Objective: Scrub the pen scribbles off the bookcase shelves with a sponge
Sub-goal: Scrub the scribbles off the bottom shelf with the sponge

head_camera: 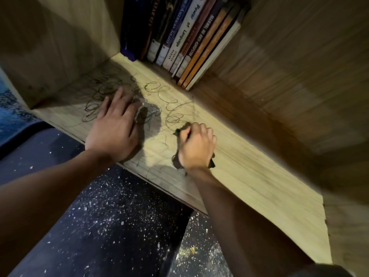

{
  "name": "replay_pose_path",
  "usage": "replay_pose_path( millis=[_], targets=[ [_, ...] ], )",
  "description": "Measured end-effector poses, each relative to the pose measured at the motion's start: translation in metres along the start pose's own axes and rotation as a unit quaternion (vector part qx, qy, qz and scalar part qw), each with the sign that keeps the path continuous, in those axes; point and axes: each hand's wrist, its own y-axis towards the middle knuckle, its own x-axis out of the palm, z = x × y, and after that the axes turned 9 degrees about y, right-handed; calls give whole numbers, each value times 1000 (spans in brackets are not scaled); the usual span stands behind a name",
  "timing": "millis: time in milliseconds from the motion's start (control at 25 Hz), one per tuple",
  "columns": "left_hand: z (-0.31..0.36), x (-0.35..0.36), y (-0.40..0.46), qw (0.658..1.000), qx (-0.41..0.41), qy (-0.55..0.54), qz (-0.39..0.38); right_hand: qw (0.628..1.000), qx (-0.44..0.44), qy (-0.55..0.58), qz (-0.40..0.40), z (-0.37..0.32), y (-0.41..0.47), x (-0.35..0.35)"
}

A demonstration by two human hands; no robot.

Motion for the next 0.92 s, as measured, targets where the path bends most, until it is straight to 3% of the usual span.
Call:
replay_pose_path(
  millis=[160, 320, 400, 760, 920],
  targets=[
    [4, 0, 3, 1000, -2, 4, -5, 998, 53, -18, 37, -12, 7, 10],
    [6, -1, 3, 1000, -10, 8, -10, 989, -130, 59, -47, -49, -50, -1],
    [5, 0, 2, 1000, -14, 8, -2, 982, -160, 72, -76, -48, -43, 2],
    [2, 0, 5, 999, 9, 37, -35, 999, -6, 26, 21, -11, 50, 21],
    [3, 0, 6, 999, 3, 22, -26, 999, -19, 32, 7, -31, 22, 17]
  ],
)
